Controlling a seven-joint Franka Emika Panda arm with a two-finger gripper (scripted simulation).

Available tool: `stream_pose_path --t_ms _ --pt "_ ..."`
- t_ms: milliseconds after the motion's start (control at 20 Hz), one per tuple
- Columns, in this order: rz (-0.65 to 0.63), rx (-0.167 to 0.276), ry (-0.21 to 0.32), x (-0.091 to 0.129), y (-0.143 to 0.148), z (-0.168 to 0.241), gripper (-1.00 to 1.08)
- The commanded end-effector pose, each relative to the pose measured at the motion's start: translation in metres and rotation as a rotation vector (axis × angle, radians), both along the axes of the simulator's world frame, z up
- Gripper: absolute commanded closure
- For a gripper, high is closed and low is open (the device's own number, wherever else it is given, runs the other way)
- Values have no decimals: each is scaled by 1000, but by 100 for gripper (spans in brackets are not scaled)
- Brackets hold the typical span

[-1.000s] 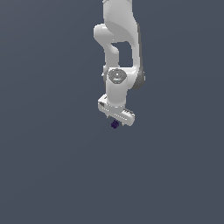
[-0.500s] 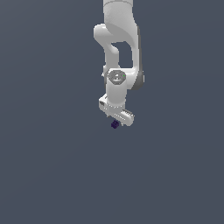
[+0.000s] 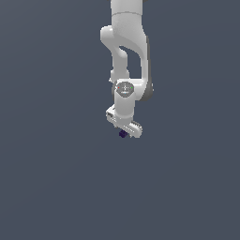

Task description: Pick up the object and move it to a goal position.

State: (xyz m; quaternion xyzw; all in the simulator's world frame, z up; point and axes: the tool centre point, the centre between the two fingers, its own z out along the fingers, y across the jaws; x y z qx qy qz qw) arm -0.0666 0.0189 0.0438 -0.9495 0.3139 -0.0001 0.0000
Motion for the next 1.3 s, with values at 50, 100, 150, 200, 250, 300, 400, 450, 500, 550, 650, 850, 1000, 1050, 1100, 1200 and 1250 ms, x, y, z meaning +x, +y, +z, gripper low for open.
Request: stream_pose_path --t_ms 50,100,150,200,250,300,400,450,500,550,650,850,1000,1050,1100,1200,1250 --pt "-2 0 0 0 0 -15 -92" --pt "-2 0 0 0 0 -17 -92" --pt "-2 0 0 0 0 -19 -92" --pt "-2 0 0 0 0 -21 -92" --pt "-2 0 0 0 0 -22 -92" --pt "-2 0 0 0 0 -22 -92" --pt "-2 0 0 0 0 -22 108" --pt "-2 0 0 0 0 -22 108" --pt "-2 0 0 0 0 -22 108" --pt "-2 0 0 0 0 -22 108" --pt "-2 0 0 0 0 -22 108" --pt "-2 0 0 0 0 -22 108" --pt "-2 0 0 1 -3 -21 108" --pt "-2 0 0 2 -6 -21 108" --pt "-2 0 0 2 -9 -20 108" --pt "-2 0 0 4 -18 -19 108" --pt "-2 0 0 5 -24 -18 108"
